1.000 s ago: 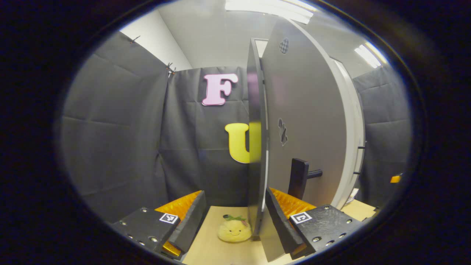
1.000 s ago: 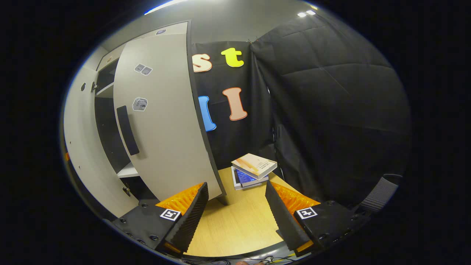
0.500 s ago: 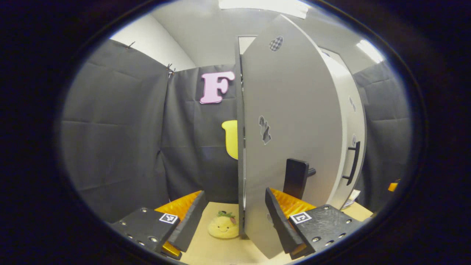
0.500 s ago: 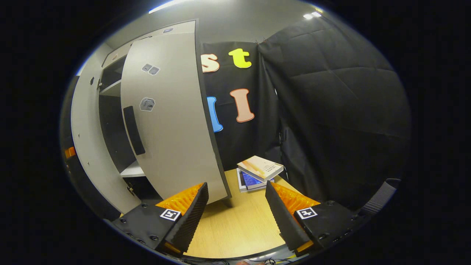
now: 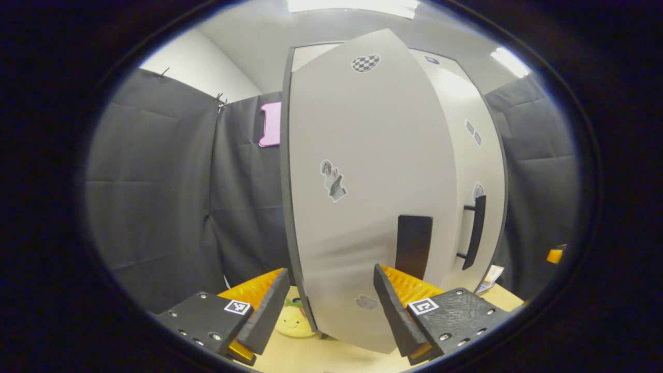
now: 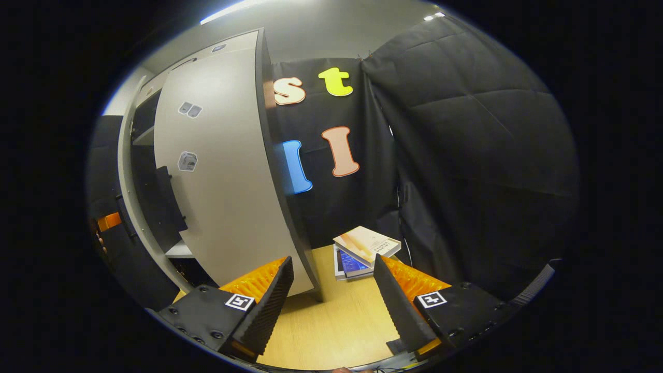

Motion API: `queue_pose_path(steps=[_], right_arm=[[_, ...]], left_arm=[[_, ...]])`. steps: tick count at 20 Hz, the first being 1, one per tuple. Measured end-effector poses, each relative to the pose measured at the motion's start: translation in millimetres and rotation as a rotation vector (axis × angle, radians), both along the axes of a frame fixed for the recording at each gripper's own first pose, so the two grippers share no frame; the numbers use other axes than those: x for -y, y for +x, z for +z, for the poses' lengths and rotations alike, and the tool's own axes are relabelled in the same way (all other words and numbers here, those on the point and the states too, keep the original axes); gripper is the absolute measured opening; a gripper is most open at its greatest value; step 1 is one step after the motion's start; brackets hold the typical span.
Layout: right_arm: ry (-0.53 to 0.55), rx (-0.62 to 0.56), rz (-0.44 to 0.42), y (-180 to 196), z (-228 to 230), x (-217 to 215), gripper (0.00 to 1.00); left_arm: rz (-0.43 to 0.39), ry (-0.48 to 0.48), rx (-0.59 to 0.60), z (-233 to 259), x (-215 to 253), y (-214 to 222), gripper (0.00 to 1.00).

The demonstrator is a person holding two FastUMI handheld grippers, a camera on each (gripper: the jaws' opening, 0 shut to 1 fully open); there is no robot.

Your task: Grab one shoe with the right hand and put it into the shoe cabinet, grab the other shoe with the left hand and put it into the shoe cabinet; then close the right door with the right hand and the left door with the left hand.

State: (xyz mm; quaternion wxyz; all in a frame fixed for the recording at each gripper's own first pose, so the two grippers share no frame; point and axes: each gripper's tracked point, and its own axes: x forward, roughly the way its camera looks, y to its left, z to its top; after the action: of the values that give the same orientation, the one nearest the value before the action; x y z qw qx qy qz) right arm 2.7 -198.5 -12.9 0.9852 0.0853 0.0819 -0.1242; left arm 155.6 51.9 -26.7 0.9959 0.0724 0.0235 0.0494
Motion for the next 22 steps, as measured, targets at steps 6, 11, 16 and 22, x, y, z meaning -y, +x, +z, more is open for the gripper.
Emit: queue_pose_path(steps=[6, 11, 16, 22], right_arm=[[-0.038, 0.079, -0.01, 5.4, 33.5, 23.8, 0.98], [-0.055, 0.102, 0.006, 15.8, 37.8, 15.4, 0.98], [-0.087, 0.115, 0.033, 23.6, 40.2, -9.6, 0.98], [-0.084, 0.108, 0.078, 23.8, 31.2, -52.5, 0.98]], left_arm=[[-0.046, -0.057, 0.015, -6.8, 26.4, -16.4, 0.92], [-0.043, -0.076, 0.024, -6.9, 8.8, -41.6, 0.92], [-0.005, -0.114, 0.069, -4.5, -13.6, -78.2, 0.92], [0.034, -0.118, 0.041, -37.4, -24.0, -113.3, 0.96]])
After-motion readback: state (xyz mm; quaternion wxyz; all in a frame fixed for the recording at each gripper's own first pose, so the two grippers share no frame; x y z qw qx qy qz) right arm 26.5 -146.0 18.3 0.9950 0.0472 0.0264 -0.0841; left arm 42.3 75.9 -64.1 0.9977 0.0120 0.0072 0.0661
